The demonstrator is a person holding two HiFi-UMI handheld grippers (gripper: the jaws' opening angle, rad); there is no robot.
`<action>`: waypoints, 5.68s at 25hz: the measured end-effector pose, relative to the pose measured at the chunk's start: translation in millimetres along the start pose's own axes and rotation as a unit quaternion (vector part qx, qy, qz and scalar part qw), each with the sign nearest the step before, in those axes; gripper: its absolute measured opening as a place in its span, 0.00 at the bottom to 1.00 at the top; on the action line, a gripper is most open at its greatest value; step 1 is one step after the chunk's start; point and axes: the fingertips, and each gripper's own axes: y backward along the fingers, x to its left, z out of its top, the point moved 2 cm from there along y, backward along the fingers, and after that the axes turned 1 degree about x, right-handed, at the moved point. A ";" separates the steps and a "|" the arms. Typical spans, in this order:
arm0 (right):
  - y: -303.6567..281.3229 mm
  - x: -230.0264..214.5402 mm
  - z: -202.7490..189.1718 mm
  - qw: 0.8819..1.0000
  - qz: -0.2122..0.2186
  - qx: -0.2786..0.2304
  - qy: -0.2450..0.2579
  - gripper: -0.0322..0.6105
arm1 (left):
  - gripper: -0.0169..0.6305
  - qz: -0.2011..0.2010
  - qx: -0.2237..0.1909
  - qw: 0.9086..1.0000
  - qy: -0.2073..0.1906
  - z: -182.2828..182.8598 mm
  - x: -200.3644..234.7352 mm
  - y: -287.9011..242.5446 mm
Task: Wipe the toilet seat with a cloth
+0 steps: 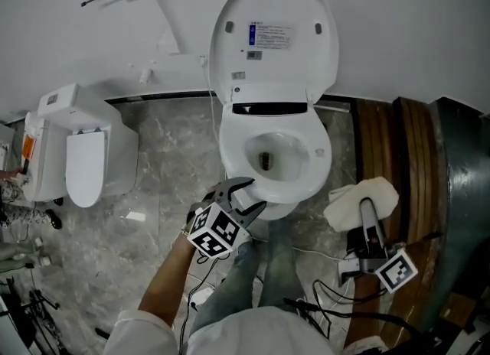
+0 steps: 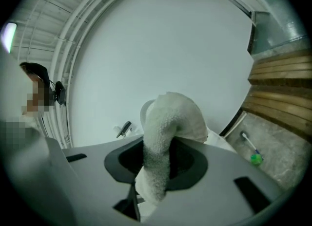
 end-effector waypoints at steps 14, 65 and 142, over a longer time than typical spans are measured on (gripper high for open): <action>11.2 -85.0 -103.6 0.997 -0.060 0.049 -0.025 0.21 | 0.36 -0.042 0.038 0.996 0.068 -112.7 -60.5 -47.9; -208.8 -293.0 -160.5 0.772 0.031 0.544 0.328 0.21 | 0.04 0.099 -0.030 0.908 0.406 -120.2 27.2 -165.9; -143.6 -203.9 -435.1 0.533 0.242 0.699 0.411 0.21 | 0.04 0.184 -0.069 0.858 0.475 -272.4 -0.8 -14.8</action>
